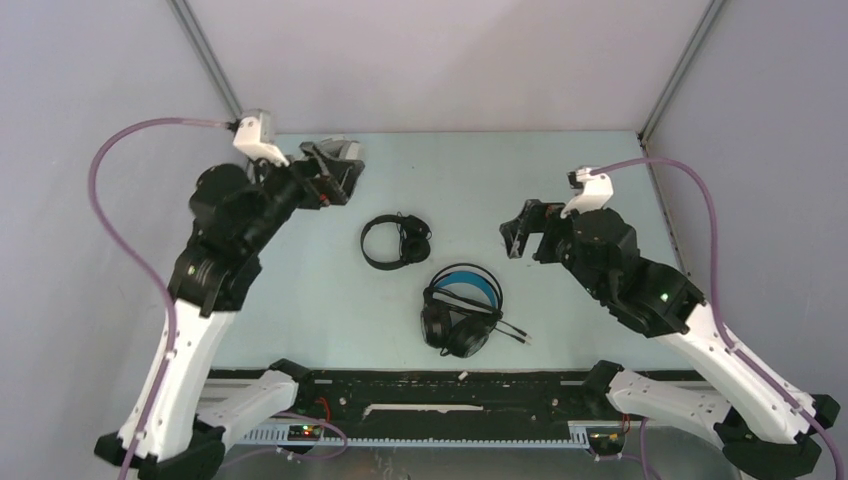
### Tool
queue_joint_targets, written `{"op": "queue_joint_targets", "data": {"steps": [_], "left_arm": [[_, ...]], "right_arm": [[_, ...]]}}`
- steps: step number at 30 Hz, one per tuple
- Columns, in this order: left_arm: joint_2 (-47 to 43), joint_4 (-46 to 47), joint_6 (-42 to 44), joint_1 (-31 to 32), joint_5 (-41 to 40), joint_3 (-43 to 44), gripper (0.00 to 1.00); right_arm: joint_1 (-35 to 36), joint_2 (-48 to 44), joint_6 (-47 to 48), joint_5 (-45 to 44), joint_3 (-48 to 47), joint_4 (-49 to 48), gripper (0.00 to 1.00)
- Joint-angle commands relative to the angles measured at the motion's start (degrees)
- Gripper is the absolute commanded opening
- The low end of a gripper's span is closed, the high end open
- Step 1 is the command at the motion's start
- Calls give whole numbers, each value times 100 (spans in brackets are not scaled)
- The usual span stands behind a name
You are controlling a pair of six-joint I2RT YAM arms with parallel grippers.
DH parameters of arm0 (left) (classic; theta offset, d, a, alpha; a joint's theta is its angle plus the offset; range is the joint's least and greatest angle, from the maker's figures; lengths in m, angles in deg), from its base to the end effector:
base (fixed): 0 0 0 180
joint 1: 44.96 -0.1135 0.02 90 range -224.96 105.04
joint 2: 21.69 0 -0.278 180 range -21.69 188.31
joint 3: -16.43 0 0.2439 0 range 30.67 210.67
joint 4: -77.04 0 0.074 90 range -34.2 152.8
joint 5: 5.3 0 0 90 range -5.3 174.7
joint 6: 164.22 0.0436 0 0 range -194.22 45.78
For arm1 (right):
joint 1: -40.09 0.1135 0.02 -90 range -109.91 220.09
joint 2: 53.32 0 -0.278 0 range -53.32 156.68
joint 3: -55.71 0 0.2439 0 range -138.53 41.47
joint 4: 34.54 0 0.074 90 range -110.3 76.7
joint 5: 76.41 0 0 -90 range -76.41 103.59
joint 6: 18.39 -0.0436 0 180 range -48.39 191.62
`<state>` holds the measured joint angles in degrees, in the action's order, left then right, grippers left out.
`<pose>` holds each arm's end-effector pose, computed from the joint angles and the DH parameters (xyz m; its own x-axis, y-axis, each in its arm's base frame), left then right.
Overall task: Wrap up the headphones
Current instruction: Reset both arms
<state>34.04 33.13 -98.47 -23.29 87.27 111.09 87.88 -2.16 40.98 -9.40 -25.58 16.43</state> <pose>0.1575 -0.0647 0.4863 -0.2421 -0.3453 -0.9067 0.3411 0.8446 -0.4127 0.1223 0.1095 0.4119 -0.4281 0.2261 -0.8750 -0.2539 0.8991 0.3566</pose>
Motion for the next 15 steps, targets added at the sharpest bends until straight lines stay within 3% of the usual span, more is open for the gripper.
{"op": "queue_joint_targets", "data": {"steps": [1, 15], "left_arm": [[-612, 454, 323, -23, 470, -535, 100], [-1191, 371, 484, -23, 505, -1044, 100]], "right_arm": [[-38, -419, 46, -544, -28, 100, 100], [-41, -906, -78, -570, -28, -204, 99]]}}
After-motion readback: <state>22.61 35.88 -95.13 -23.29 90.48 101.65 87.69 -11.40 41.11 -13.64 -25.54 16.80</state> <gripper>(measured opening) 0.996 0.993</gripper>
